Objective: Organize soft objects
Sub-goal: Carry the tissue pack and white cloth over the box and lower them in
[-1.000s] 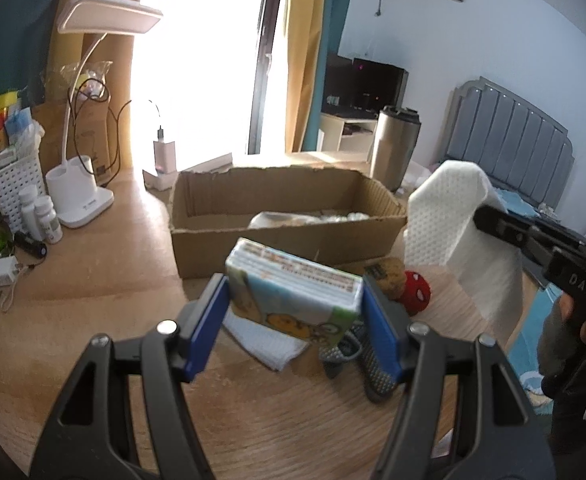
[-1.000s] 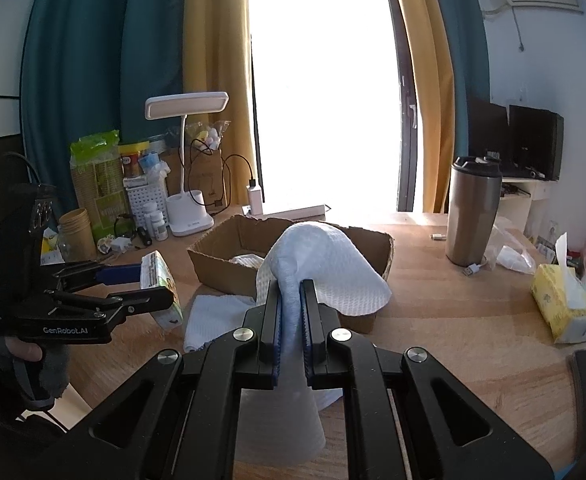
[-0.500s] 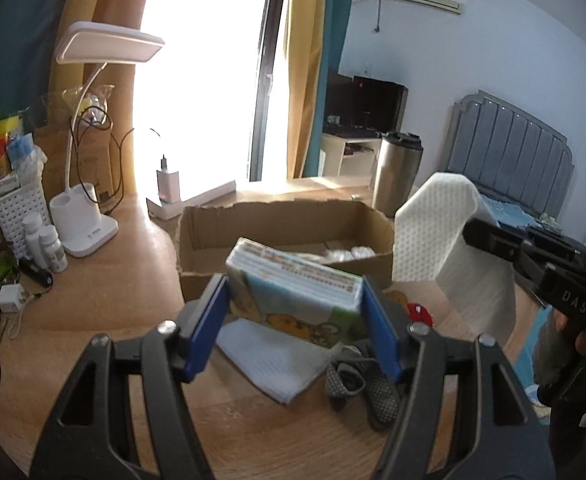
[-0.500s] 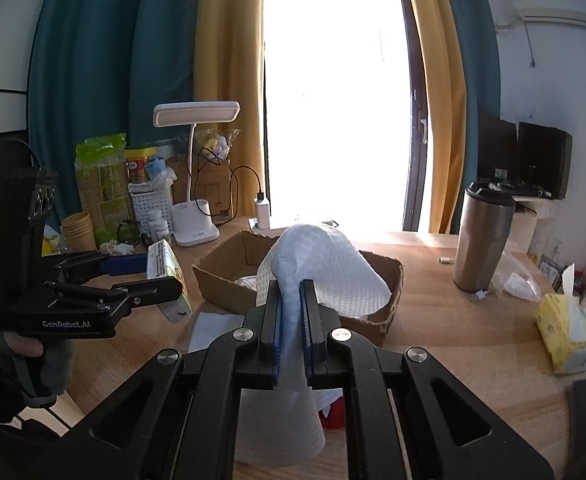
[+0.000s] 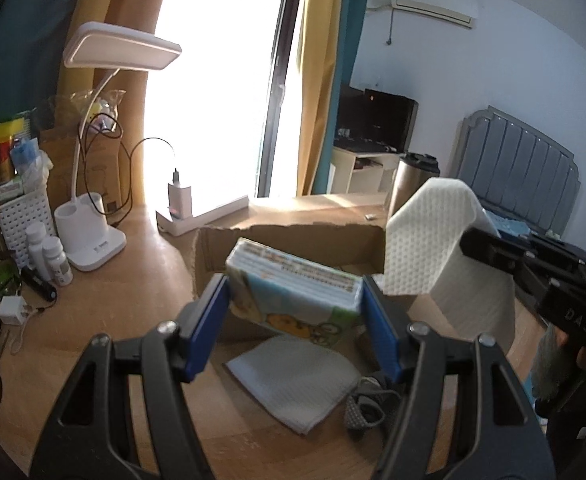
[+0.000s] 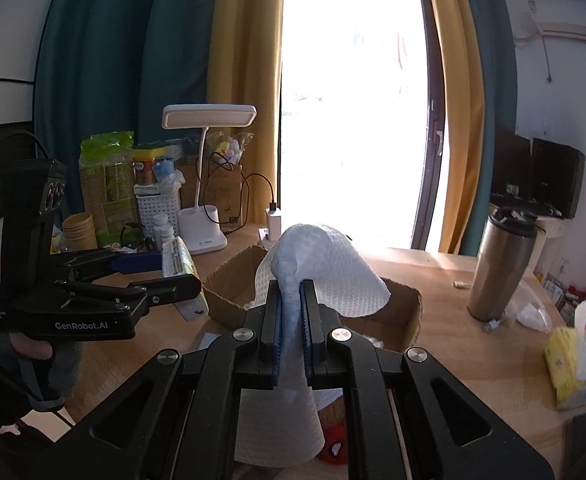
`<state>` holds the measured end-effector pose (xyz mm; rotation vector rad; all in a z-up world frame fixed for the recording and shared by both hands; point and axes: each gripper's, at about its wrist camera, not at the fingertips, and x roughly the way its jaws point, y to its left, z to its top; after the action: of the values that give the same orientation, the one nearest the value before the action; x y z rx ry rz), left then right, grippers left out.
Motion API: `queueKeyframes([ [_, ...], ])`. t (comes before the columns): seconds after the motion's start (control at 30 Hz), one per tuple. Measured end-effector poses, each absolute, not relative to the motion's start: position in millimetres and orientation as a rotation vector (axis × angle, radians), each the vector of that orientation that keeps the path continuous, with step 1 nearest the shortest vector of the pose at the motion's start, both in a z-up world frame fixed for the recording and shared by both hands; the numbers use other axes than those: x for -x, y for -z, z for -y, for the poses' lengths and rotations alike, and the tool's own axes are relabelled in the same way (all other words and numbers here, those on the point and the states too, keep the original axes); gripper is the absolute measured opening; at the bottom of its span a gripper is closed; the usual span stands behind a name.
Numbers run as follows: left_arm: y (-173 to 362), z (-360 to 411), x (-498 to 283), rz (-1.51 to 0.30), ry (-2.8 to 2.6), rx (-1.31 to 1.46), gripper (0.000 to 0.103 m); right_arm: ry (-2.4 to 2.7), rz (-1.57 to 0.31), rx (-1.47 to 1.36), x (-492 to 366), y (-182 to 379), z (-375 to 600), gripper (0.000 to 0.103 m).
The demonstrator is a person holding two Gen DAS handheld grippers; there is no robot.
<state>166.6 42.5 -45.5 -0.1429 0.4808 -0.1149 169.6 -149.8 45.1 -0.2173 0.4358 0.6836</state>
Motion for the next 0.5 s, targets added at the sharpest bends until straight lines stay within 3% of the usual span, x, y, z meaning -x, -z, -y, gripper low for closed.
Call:
queueKeyframes([
  [0.5,45.5,-57.4,-186.3,-0.469,0.101,0.159,0.067,-0.715,-0.434,0.241,-201.0,-47.2,125.7,0.009],
])
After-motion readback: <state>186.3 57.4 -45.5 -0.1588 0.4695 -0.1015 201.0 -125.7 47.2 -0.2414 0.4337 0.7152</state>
